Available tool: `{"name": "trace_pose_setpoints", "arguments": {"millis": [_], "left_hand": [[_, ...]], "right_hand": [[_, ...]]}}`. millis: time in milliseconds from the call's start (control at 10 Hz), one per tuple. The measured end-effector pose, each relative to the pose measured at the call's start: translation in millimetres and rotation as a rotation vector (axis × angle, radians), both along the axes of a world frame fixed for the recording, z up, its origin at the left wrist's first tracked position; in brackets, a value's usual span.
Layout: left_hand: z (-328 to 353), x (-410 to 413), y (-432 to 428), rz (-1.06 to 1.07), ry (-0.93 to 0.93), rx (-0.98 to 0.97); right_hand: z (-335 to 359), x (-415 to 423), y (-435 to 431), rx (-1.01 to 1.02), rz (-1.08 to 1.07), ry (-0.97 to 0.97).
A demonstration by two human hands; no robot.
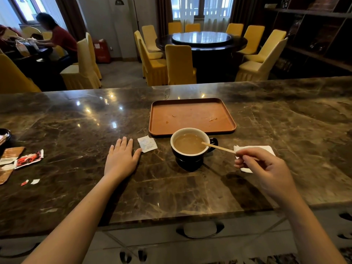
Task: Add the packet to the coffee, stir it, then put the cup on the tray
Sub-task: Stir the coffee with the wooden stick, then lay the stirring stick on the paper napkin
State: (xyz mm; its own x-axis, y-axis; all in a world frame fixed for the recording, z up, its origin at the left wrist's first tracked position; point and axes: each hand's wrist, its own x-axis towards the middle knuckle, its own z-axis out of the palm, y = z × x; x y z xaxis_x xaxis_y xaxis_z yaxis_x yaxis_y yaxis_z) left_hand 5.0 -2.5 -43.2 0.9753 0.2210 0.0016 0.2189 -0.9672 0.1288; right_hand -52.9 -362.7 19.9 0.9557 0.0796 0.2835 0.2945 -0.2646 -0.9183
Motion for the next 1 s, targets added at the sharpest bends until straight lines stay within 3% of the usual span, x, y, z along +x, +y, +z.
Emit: {"name": "trace_pose_setpoints", "arguments": {"millis": [200, 700, 800, 1000], "left_hand": [[0, -2, 0, -0.006, -0.010, -0.006], [-3, 2, 4, -0.010, -0.003, 0.011], [-3, 2, 4, -0.013, -0.003, 0.008], [-3, 2, 4, -0.017, -0.004, -0.001]], "right_hand": [[-6, -3, -15, -0.140, -0.038, -0.111], [-30, -28, -41, 0.039, -0.545, 0.099], [-41, -37, -30, -0.036, -0.540, 0.076], [-52, -45, -14, -0.368, -0.498, -0.013]]}}
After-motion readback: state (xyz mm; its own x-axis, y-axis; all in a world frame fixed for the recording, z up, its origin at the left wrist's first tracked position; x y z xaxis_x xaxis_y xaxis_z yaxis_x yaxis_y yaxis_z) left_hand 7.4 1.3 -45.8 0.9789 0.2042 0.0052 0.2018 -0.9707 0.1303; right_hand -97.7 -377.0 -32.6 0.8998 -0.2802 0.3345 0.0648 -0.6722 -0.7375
